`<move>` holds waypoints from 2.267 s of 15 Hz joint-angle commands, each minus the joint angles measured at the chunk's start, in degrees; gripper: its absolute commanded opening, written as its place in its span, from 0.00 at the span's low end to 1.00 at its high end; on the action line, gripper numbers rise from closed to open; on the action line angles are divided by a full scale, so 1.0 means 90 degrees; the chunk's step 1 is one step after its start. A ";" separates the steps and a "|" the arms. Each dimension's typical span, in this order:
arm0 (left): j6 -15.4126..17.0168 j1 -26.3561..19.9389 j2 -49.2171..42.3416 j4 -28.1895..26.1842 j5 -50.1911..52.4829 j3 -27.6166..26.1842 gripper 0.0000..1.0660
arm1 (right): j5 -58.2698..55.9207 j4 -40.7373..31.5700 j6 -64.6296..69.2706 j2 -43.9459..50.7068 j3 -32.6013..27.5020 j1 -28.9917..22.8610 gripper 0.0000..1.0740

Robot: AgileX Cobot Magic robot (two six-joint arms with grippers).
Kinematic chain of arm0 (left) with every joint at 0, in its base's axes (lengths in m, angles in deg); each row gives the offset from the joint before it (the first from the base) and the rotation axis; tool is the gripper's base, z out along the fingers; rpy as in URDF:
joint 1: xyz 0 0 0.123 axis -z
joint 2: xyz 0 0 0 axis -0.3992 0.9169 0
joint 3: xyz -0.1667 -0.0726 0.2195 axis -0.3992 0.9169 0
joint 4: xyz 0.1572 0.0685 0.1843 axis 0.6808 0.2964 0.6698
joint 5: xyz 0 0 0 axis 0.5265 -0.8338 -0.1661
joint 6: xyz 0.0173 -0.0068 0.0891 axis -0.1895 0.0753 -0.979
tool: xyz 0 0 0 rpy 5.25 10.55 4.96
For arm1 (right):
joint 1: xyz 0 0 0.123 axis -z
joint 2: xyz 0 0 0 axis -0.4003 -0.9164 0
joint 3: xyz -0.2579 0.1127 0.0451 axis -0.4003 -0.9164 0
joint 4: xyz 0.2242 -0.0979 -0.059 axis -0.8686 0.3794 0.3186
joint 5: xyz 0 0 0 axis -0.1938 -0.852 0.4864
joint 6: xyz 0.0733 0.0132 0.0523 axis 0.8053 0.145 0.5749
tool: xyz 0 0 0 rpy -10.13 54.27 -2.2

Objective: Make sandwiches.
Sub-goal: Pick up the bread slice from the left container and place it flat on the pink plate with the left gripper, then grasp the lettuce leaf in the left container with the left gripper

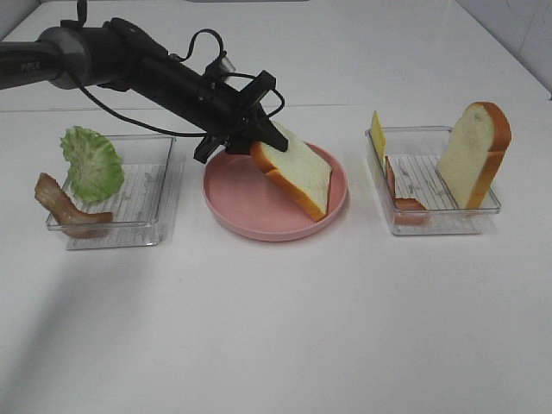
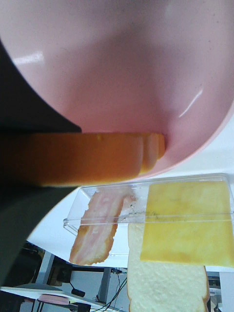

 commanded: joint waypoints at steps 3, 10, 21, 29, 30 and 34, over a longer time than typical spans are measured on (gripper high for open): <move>-0.0045 0.0064 0.0038 -0.0057 -0.0089 -0.0038 0.55 | 0.0057 -0.0019 -0.0032 0.0102 -0.0013 0.0038 0.73; -0.0707 0.0140 -0.0477 0.1572 -0.0070 -0.0038 0.68 | 0.0057 -0.0019 -0.0032 0.0102 -0.0013 0.0038 0.73; 0.1350 0.1006 -0.1394 0.5660 -0.0204 -0.0675 0.68 | 0.0057 -0.0025 -0.0032 0.0102 -0.0013 0.0038 0.73; 0.1509 0.0694 -0.2069 0.6653 -0.1471 -0.0675 0.68 | 0.0057 -0.0025 -0.0032 0.0102 -0.0013 0.0038 0.73; 0.1630 0.0509 -0.2069 0.6640 -0.1566 -0.0668 0.68 | 0.0057 -0.0025 -0.0032 0.0102 -0.0013 0.0038 0.73; 0.1942 -0.0344 -0.2114 0.6576 -0.1566 -0.0668 0.68 | 0.0057 -0.0025 -0.0032 0.0102 -0.0013 0.0038 0.73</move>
